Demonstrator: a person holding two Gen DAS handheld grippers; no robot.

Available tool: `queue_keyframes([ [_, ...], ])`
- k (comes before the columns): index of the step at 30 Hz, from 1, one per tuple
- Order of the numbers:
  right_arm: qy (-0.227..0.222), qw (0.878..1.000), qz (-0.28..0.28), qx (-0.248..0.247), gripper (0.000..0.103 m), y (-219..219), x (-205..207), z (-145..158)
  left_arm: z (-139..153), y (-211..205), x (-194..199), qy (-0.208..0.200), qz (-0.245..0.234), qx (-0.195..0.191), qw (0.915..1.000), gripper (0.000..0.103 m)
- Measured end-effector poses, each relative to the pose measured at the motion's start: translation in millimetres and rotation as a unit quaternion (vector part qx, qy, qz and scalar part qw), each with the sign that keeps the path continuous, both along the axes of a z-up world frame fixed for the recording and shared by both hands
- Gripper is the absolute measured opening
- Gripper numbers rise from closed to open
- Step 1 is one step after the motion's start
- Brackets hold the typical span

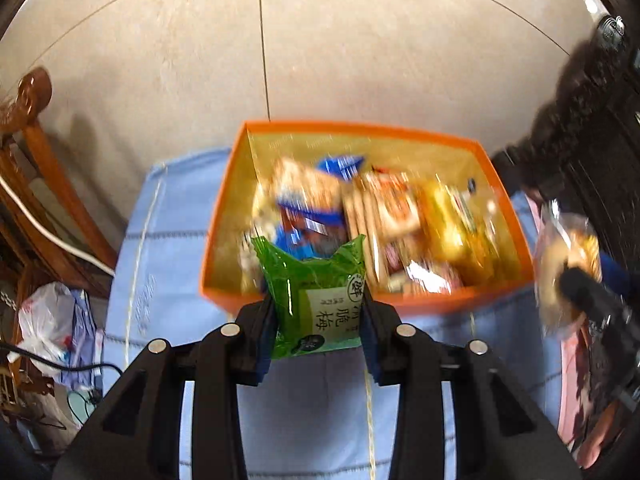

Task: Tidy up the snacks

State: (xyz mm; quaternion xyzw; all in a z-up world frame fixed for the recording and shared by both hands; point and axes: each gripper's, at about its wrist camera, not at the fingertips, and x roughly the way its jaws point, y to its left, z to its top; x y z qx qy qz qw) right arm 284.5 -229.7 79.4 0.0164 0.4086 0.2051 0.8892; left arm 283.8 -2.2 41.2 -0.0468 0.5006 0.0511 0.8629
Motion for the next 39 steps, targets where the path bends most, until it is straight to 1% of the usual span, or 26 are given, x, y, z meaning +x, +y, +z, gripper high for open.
queue_keyframes([
  [4, 0.001, 1.000, -0.002, -0.006, 0.068, 16, 44, 0, 0, 8, 31, -0.002, 0.007, 0.008, 0.9999, 0.035],
  [6, 0.002, 1.000, -0.001, -0.011, 0.068, 24, 57, -4, -3, 10, 47, 0.000, 0.011, 0.009, 0.9999, 0.035],
  [8, 0.003, 1.000, 0.001, -0.018, 0.069, 32, 70, -8, -8, 10, 60, 0.005, 0.013, 0.013, 0.9998, 0.038],
  [9, 0.005, 1.000, -0.001, -0.019, 0.070, 35, 78, -11, -10, 11, 66, 0.008, 0.014, 0.016, 0.9997, 0.045],
  [10, 0.009, 1.000, -0.004, -0.023, 0.071, 37, 82, -14, -13, 11, 72, 0.011, 0.016, 0.022, 0.9996, 0.071],
  [11, 0.015, 0.999, -0.007, -0.027, 0.072, 38, 86, -18, -15, 11, 77, 0.017, 0.024, 0.038, 0.9989, 0.088],
  [12, 0.018, 0.999, -0.015, -0.033, 0.075, 39, 88, -20, -16, 12, 79, 0.018, 0.036, 0.056, 0.9976, 0.099],
  [13, 0.016, 0.999, -0.021, -0.036, 0.083, 38, 86, -22, -16, 13, 80, 0.012, 0.045, 0.069, 0.9966, 0.099],
  [15, 0.002, 0.999, -0.029, -0.035, 0.090, 36, 79, -24, -20, 16, 80, 0.014, 0.045, 0.064, 0.9969, 0.099],
  [16, -0.003, 0.999, -0.030, -0.039, 0.091, 36, 76, -26, -23, 17, 80, 0.020, 0.045, 0.059, 0.9970, 0.099],
  [18, 0.000, 0.999, -0.025, -0.043, 0.091, 37, 73, -28, -29, 19, 78, 0.031, 0.050, 0.055, 0.9968, 0.099],
  [23, -0.010, 0.999, -0.020, -0.047, 0.091, 38, 61, -21, -27, 15, 64, 0.028, 0.046, 0.069, 0.9961, 0.099],
  [27, -0.019, 0.998, -0.017, -0.062, 0.091, 38, 51, -16, -22, 15, 52, 0.028, 0.053, 0.058, 0.9965, 0.099],
  [29, -0.017, 0.998, -0.019, -0.057, 0.091, 35, 45, -13, -20, 16, 45, 0.026, 0.053, 0.048, 0.9971, 0.099],
  [34, -0.013, 0.998, -0.015, -0.057, 0.091, 32, 24, -9, -9, 12, 25, 0.018, 0.053, 0.054, 0.9970, 0.099],
  [36, -0.010, 0.998, -0.014, -0.058, 0.091, 31, 16, -8, -6, 12, 17, 0.017, 0.053, 0.048, 0.9973, 0.099],
  [39, -0.007, 0.998, -0.014, -0.056, 0.091, 28, 3, -6, -1, 12, 3, 0.019, 0.057, 0.026, 0.9979, 0.099],
])
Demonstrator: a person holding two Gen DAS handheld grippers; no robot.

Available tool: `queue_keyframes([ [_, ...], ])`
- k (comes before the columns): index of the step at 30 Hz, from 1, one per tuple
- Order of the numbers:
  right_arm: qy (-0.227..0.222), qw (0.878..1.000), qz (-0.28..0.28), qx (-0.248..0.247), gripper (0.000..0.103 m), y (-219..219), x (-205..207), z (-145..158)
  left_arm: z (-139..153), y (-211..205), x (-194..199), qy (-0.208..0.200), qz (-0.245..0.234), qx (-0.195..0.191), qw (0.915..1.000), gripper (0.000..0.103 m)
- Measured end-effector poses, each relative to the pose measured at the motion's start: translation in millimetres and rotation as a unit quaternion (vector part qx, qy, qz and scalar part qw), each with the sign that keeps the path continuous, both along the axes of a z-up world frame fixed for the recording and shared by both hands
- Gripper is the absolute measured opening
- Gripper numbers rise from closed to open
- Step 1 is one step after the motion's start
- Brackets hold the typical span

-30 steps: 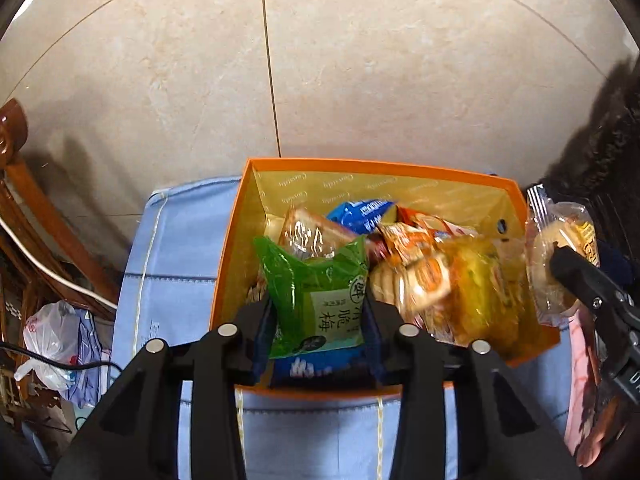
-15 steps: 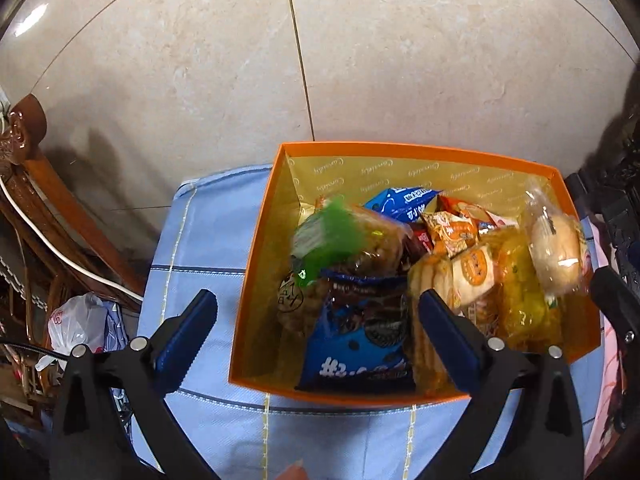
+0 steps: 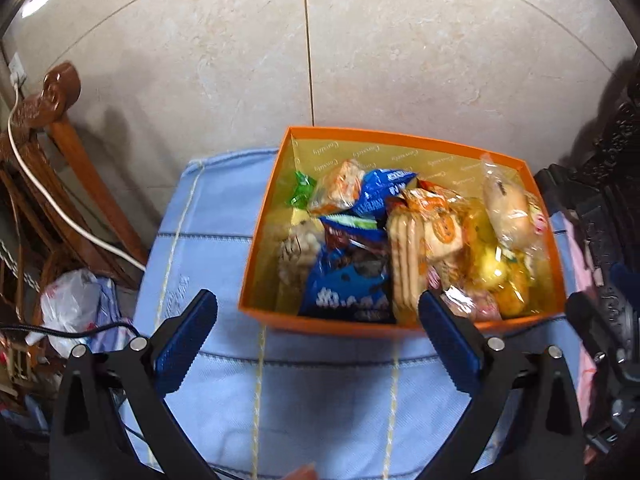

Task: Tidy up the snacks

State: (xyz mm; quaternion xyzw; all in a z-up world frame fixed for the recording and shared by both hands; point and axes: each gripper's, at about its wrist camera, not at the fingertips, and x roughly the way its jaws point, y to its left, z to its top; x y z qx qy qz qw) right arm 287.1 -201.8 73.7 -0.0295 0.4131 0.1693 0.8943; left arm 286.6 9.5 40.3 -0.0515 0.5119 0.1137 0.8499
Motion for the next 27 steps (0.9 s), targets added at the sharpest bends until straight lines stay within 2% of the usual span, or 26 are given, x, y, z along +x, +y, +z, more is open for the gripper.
queue_keyframes([
  [4, -0.001, 1.000, 0.002, -0.002, 0.091, -3, -16, 5, 5, -1, -19, -0.007, 0.002, -0.004, 1.0000, 0.099],
  [12, -0.008, 1.000, 0.000, -0.003, 0.091, -10, -38, 14, 9, -12, -44, -0.008, -0.010, 0.035, 0.9993, 0.099],
  [18, -0.013, 1.000, -0.003, -0.002, 0.091, -15, -49, 19, 14, -17, -58, -0.009, -0.008, 0.028, 0.9995, 0.099],
  [21, -0.013, 1.000, -0.004, -0.003, 0.091, -18, -54, 20, 21, -19, -67, -0.031, -0.004, 0.035, 0.9989, 0.099],
  [24, -0.012, 1.000, -0.006, -0.003, 0.091, -21, -57, 21, 30, -24, -75, -0.056, -0.007, 0.064, 0.9964, 0.099],
  [27, -0.013, 1.000, -0.005, -0.003, 0.091, -21, -60, 23, 35, -22, -78, -0.055, -0.007, 0.045, 0.9974, 0.099],
])
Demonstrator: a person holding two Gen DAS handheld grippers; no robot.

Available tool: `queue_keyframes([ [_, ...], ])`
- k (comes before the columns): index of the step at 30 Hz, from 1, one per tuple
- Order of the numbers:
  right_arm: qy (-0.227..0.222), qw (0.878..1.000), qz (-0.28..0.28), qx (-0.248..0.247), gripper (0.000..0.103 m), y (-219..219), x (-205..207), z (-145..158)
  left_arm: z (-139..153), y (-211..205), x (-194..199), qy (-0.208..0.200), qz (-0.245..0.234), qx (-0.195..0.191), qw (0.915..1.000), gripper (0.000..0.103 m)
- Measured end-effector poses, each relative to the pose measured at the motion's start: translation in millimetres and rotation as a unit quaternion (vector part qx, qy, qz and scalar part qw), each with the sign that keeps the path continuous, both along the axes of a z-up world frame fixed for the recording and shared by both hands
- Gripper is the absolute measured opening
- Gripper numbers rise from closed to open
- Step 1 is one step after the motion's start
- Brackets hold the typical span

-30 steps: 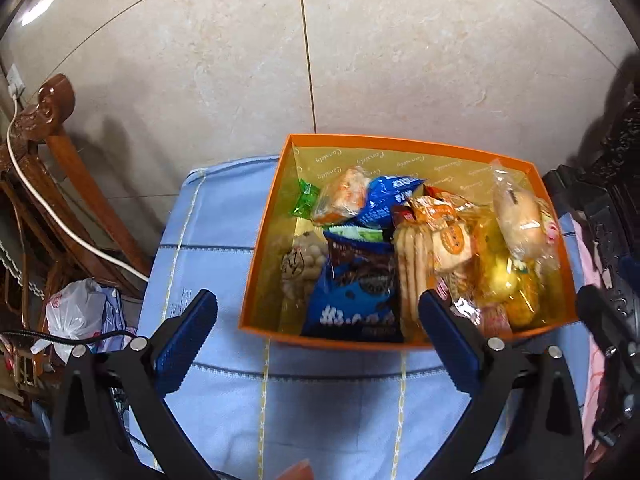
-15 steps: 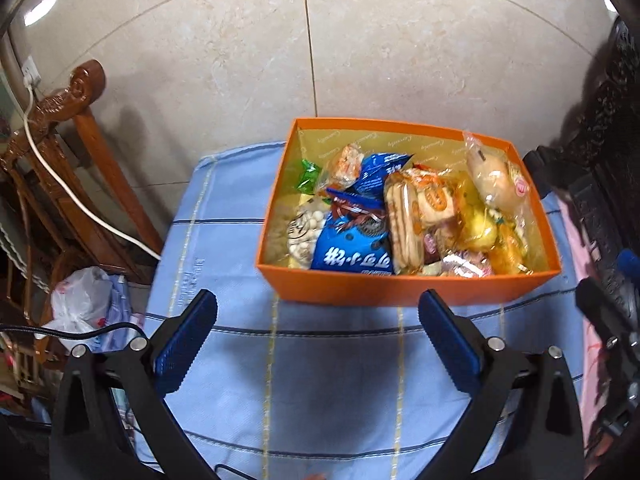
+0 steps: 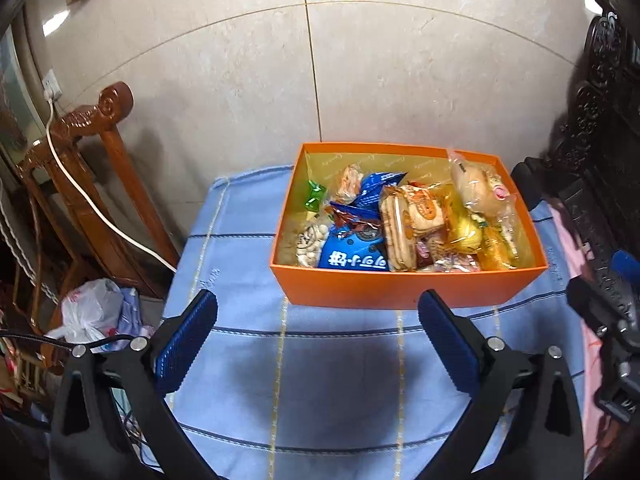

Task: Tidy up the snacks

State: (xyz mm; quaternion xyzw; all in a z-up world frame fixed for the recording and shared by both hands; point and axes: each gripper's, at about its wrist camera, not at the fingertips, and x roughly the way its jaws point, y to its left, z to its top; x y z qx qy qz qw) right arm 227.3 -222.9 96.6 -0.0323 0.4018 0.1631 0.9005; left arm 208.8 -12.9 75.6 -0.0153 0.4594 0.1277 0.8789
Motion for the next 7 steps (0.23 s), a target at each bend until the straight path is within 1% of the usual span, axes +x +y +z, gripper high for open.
queue_keyframes([
  [4, -0.002, 1.000, 0.003, -0.003, 0.091, 1.1, -4.6, 2.1, 4.3, 1.5, -3.3, 0.007, 0.002, -0.012, 0.9999, 0.099],
  [7, -0.003, 1.000, 0.003, -0.005, 0.091, 1.3, -7.3, 3.4, 5.0, 1.6, -5.4, 0.009, -0.001, -0.003, 1.0000, 0.099],
])
